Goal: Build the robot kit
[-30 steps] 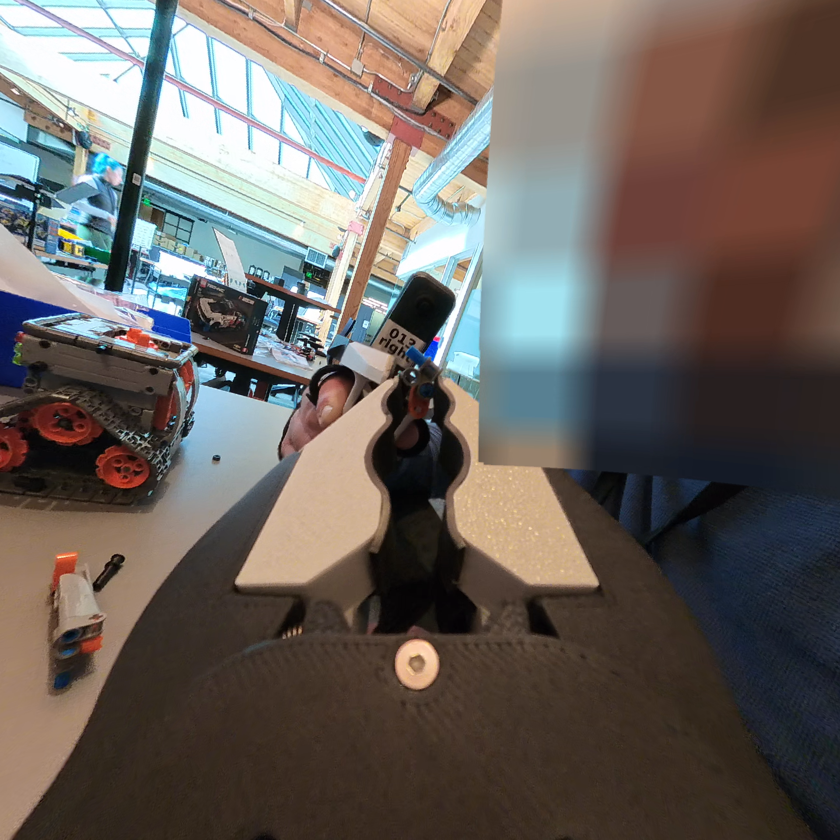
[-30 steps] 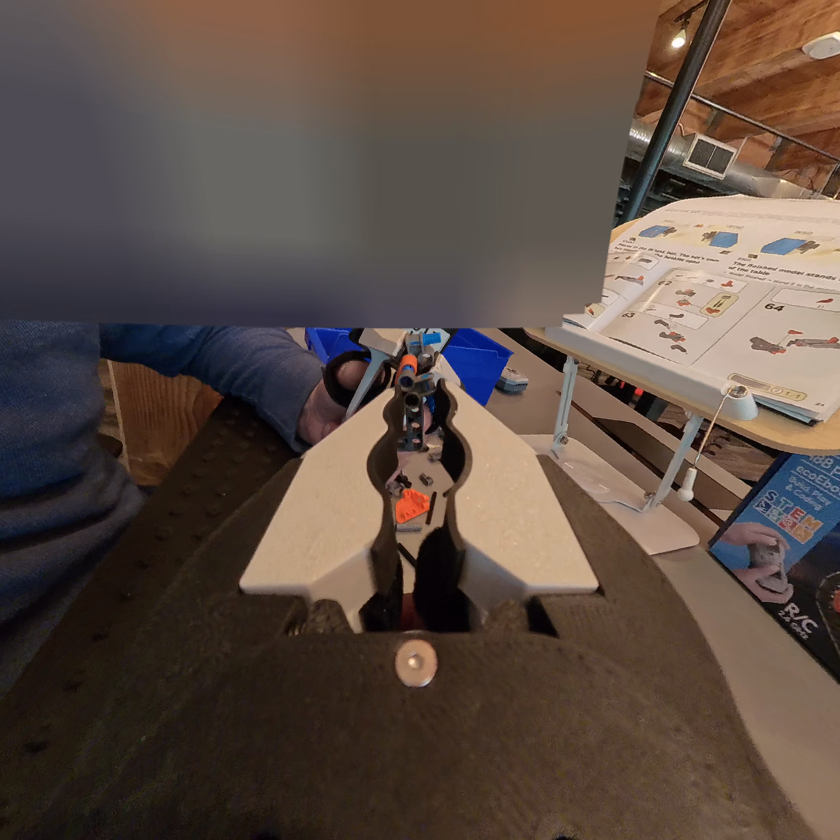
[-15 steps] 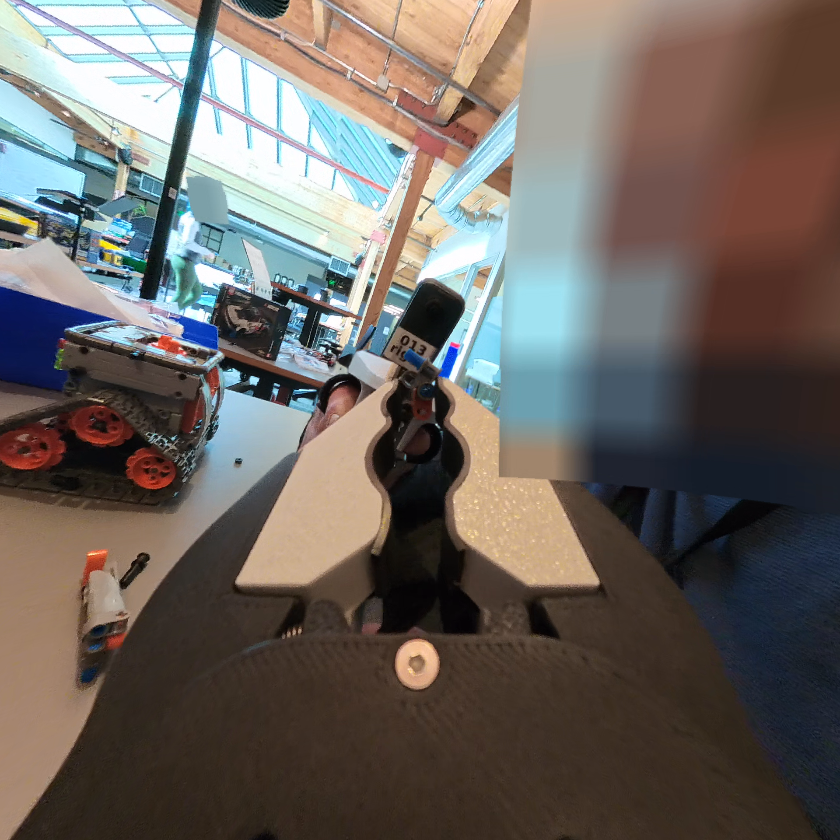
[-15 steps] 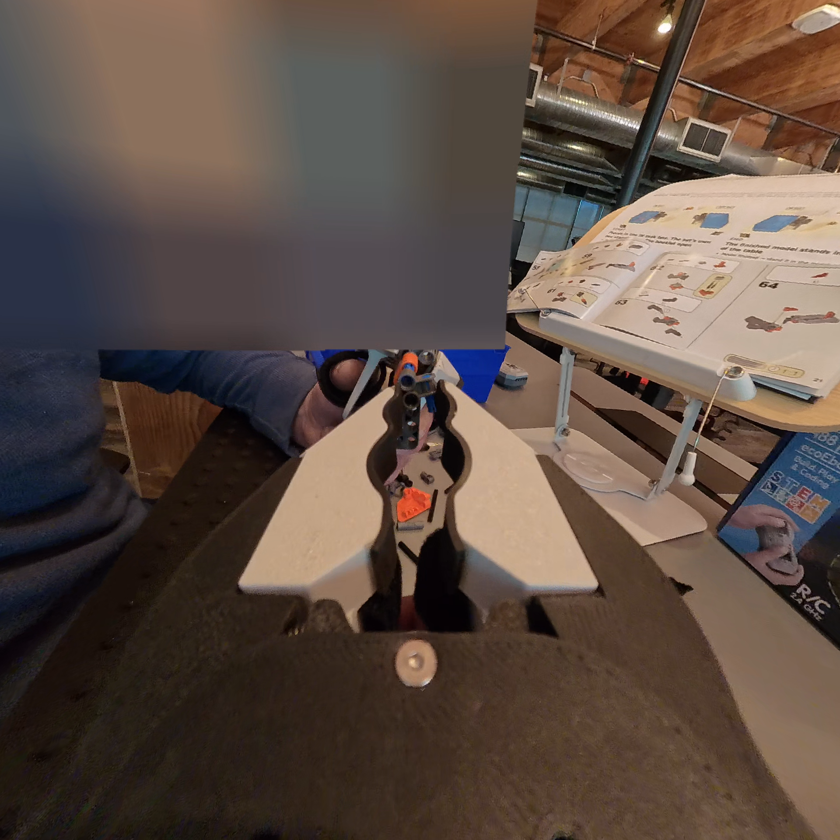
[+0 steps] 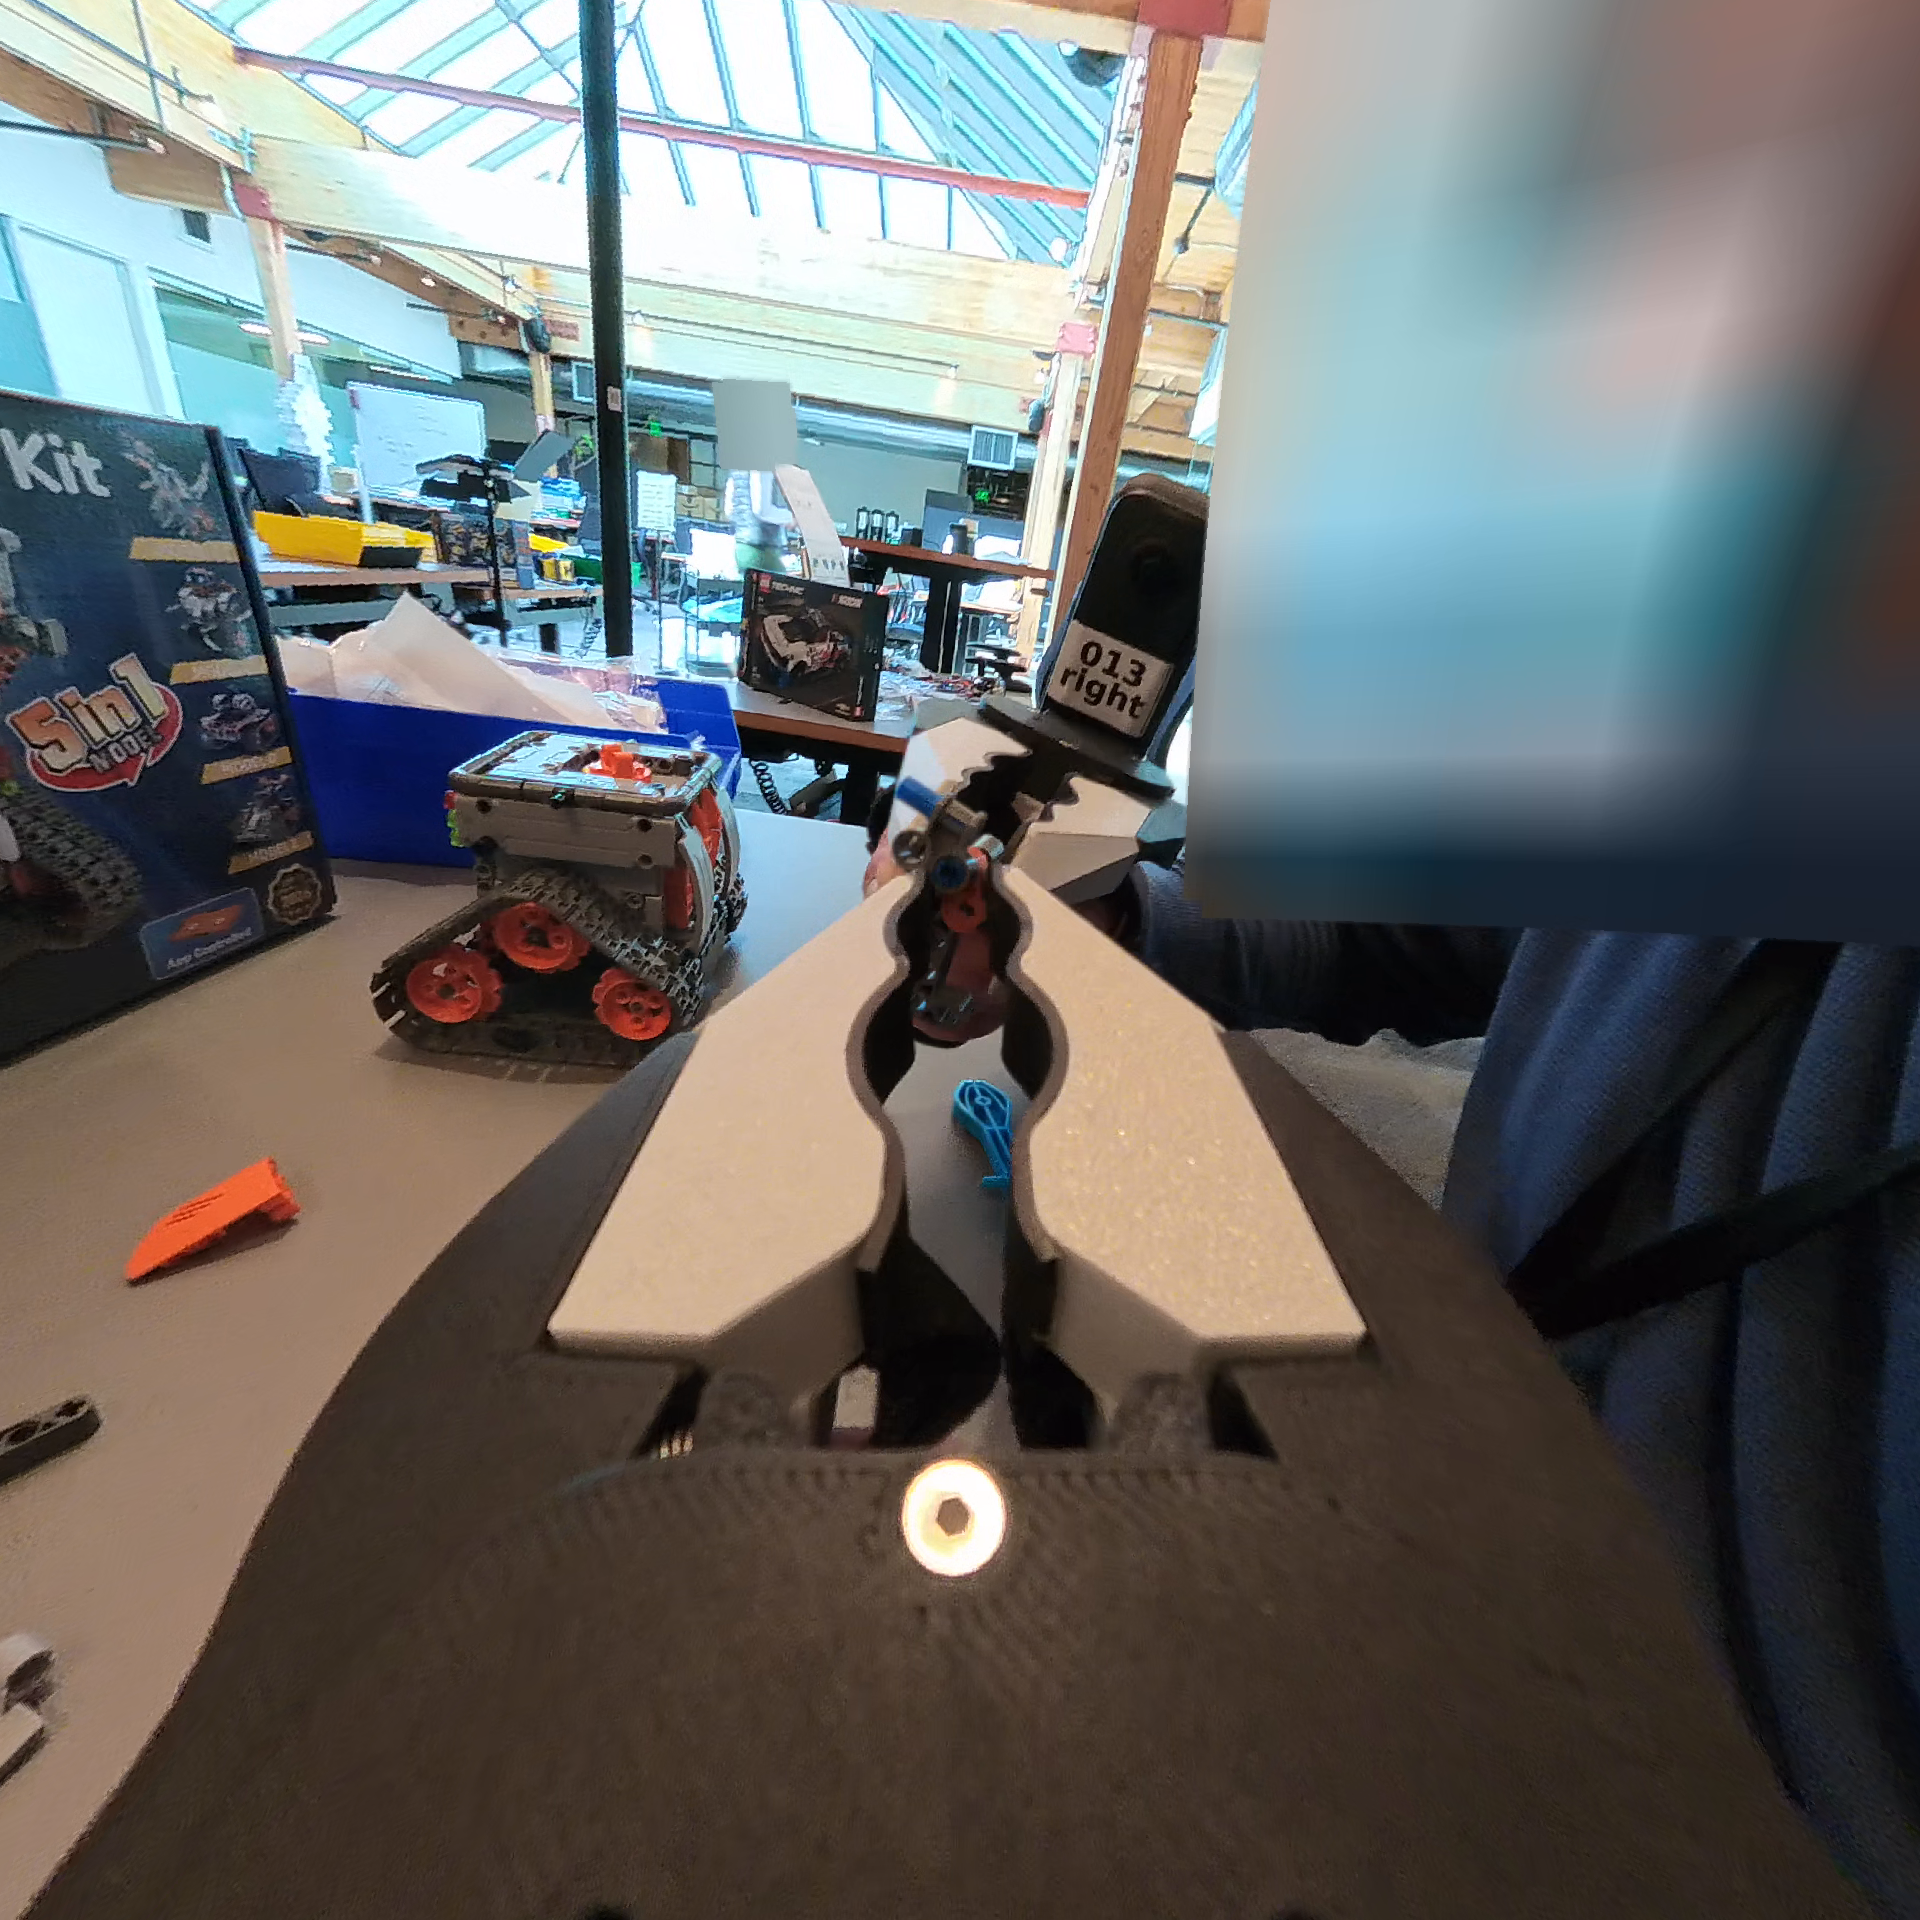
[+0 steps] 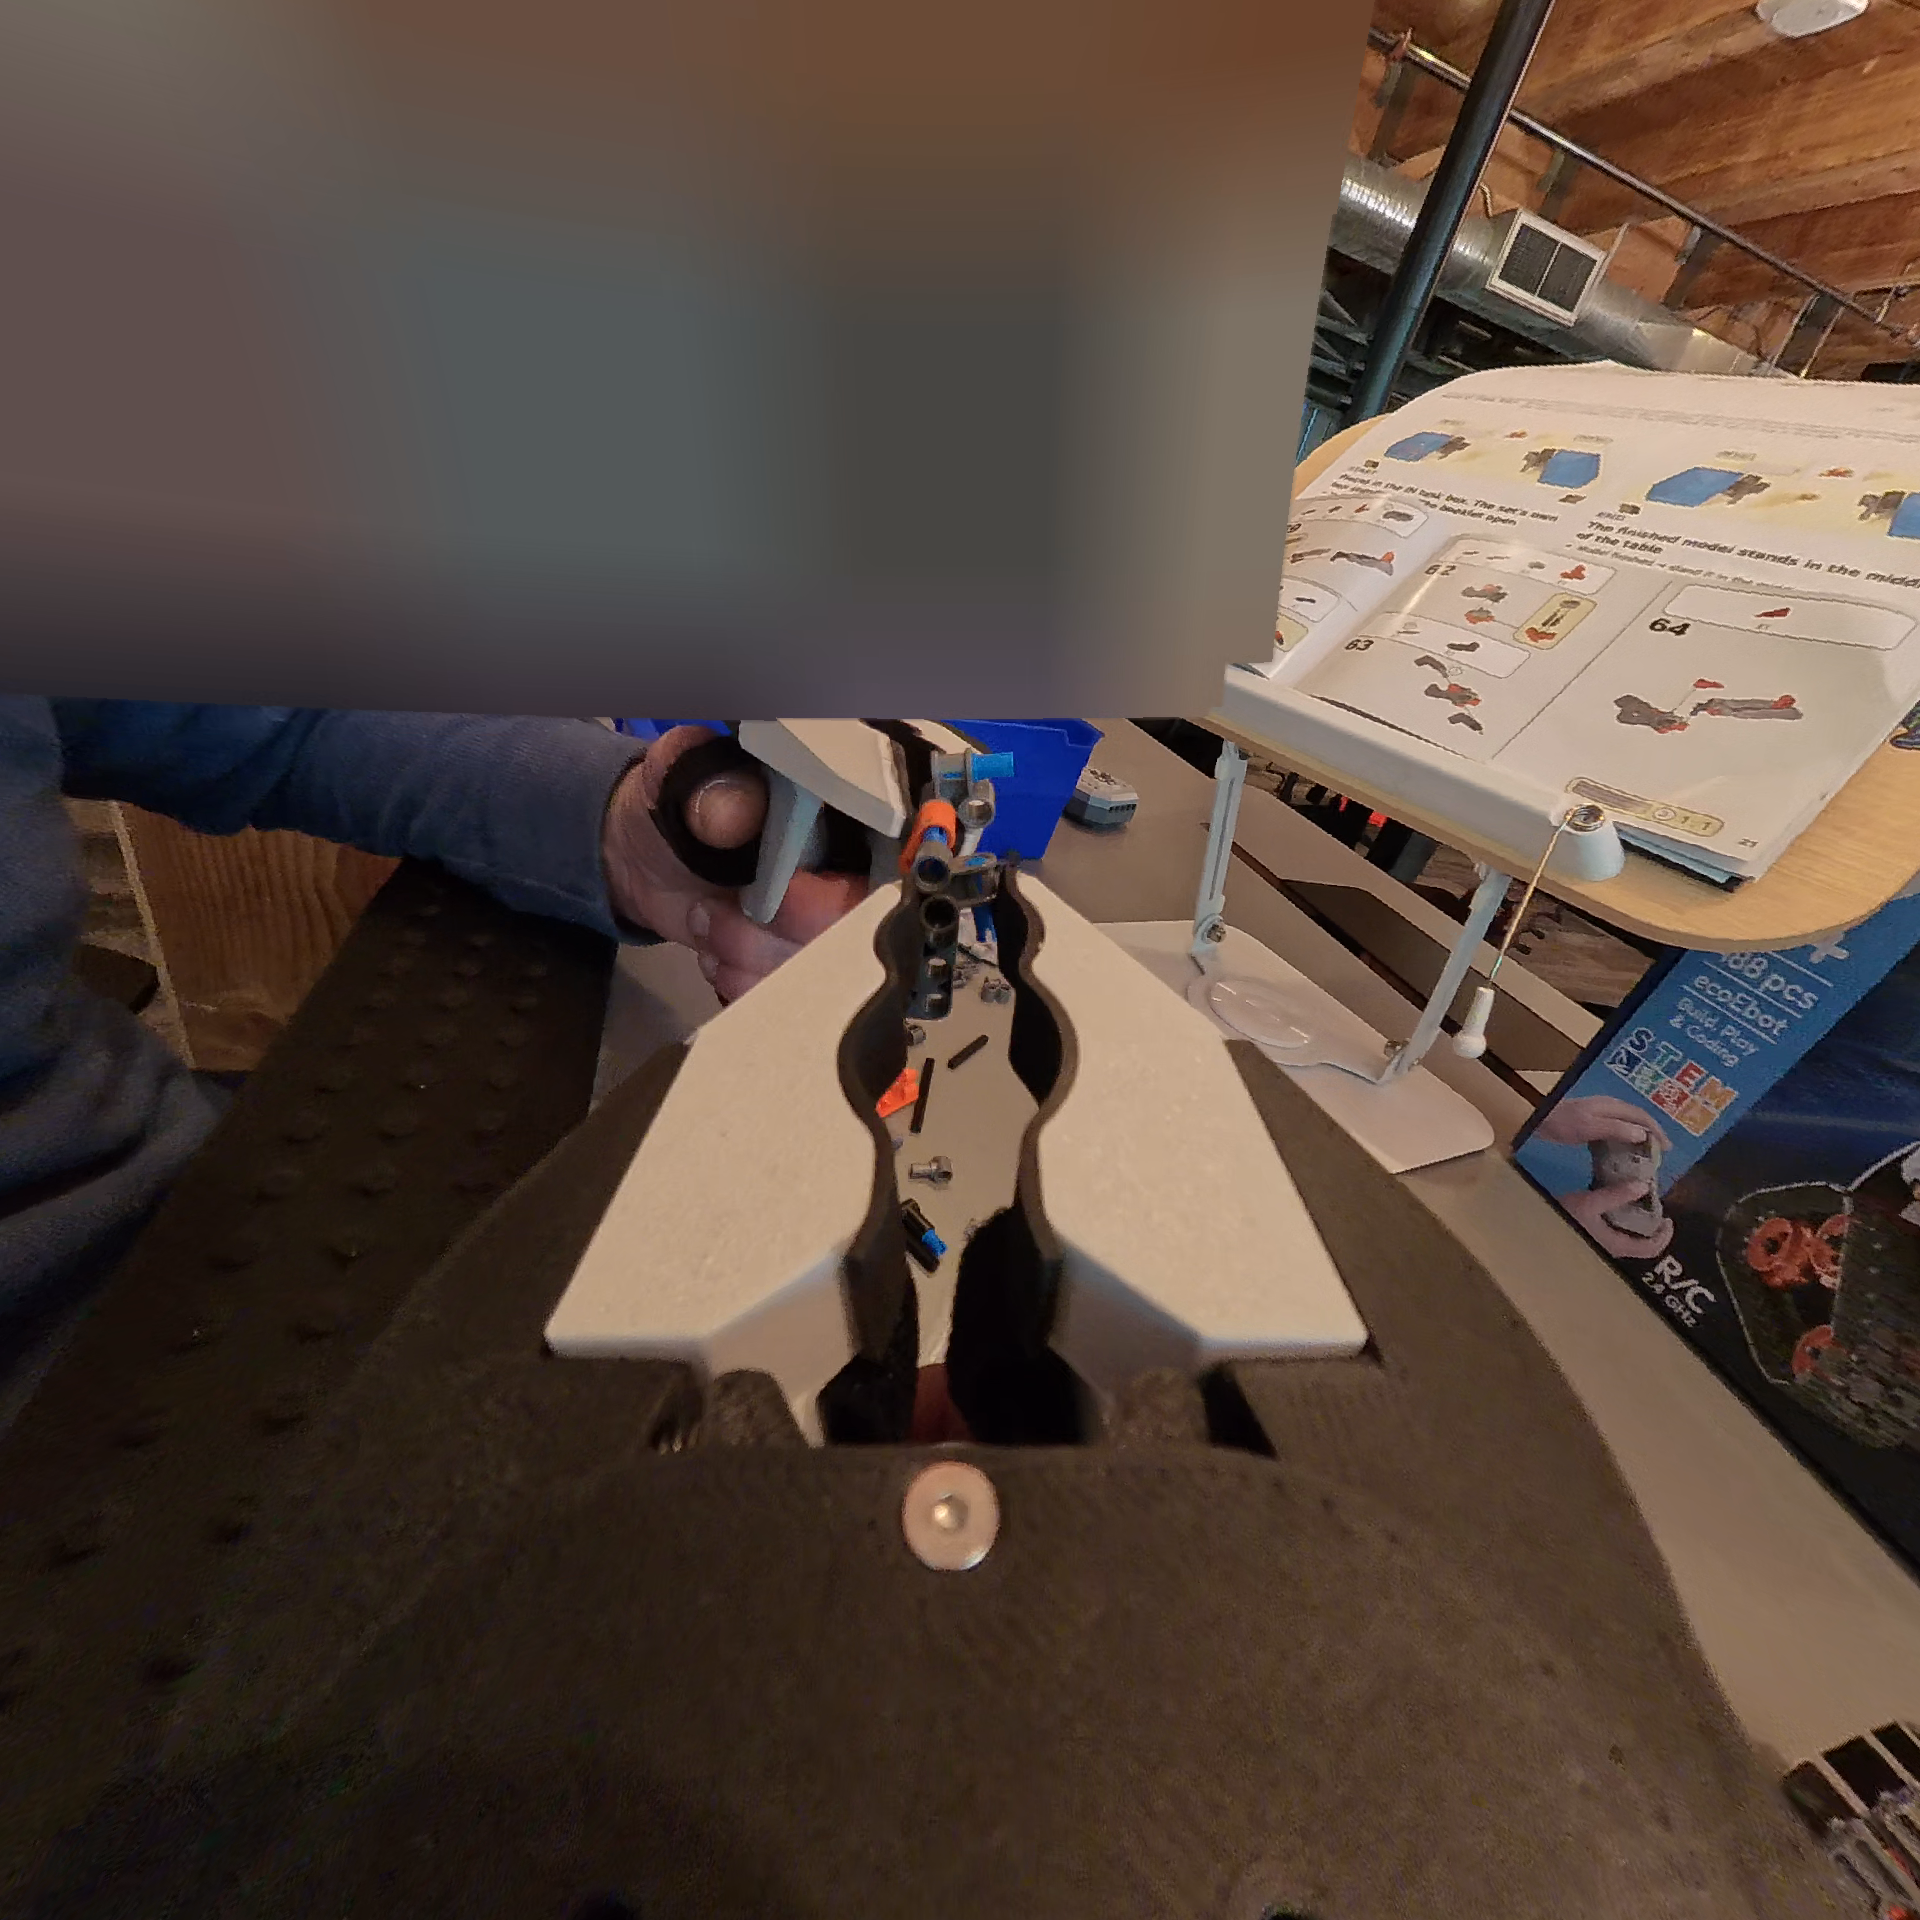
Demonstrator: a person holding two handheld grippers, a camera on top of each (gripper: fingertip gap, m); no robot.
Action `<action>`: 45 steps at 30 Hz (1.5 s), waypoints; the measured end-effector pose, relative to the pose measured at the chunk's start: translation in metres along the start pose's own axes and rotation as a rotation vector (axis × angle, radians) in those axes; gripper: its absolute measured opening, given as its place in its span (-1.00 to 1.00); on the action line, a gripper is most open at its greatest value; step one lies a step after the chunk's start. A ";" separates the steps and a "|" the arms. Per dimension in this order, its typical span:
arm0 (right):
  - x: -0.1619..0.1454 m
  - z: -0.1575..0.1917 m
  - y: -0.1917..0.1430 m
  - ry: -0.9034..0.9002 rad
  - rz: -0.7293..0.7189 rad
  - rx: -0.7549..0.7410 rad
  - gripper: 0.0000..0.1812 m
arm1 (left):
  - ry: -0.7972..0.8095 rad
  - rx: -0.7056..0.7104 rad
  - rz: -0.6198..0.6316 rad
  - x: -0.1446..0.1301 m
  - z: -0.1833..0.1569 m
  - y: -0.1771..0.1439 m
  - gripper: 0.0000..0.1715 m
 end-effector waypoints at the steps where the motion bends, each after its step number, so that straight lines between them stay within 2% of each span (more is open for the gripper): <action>1: 0.000 0.001 0.000 -0.011 0.003 -0.003 -0.87 | 0.005 -0.003 0.002 0.000 -0.001 0.000 -0.92; 4: 0.000 0.000 0.000 -0.011 0.006 -0.009 -0.87 | -0.011 -0.013 -0.003 -0.001 -0.002 0.001 -0.94; 8: 0.001 0.001 0.000 -0.003 -0.008 -0.007 -0.87 | -0.109 -0.072 -0.033 -0.001 -0.001 0.001 -0.94; 17: 0.007 0.001 0.001 0.122 -0.109 0.028 -0.88 | -0.303 -0.199 -0.138 0.002 -0.002 0.002 -0.92; 25: 0.012 -0.002 0.003 0.126 -0.158 -0.025 -0.87 | -0.410 -0.230 -0.233 0.008 0.000 0.003 -0.93; 27: 0.011 -0.004 0.003 0.140 -0.158 -0.028 -0.88 | -0.417 -0.224 -0.239 0.007 0.002 0.003 -0.93; 30: 0.008 -0.005 0.004 0.058 -0.111 -0.056 -0.87 | -0.386 -0.201 -0.220 0.006 0.005 0.003 -0.92; 33: 0.005 -0.005 0.003 -0.103 -0.021 -0.106 -0.86 | -0.295 -0.148 -0.143 0.004 0.008 0.002 -0.93; 40: -0.003 -0.003 0.001 -0.233 0.068 -0.138 -0.86 | -0.203 -0.071 -0.041 -0.004 0.008 0.003 -0.93; 45: -0.001 -0.001 0.002 -0.271 0.067 -0.161 -0.87 | -0.213 -0.064 -0.043 -0.004 0.008 0.002 -0.93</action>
Point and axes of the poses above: each gripper's, where its closed fingertips meet, y out along the fingers, x out of its top, z = x × y across the jaws, the point moved 4 cm from there along -y, back along the fingers, and after that the axes turned 5 degrees about -y, right-handed, at the moved point
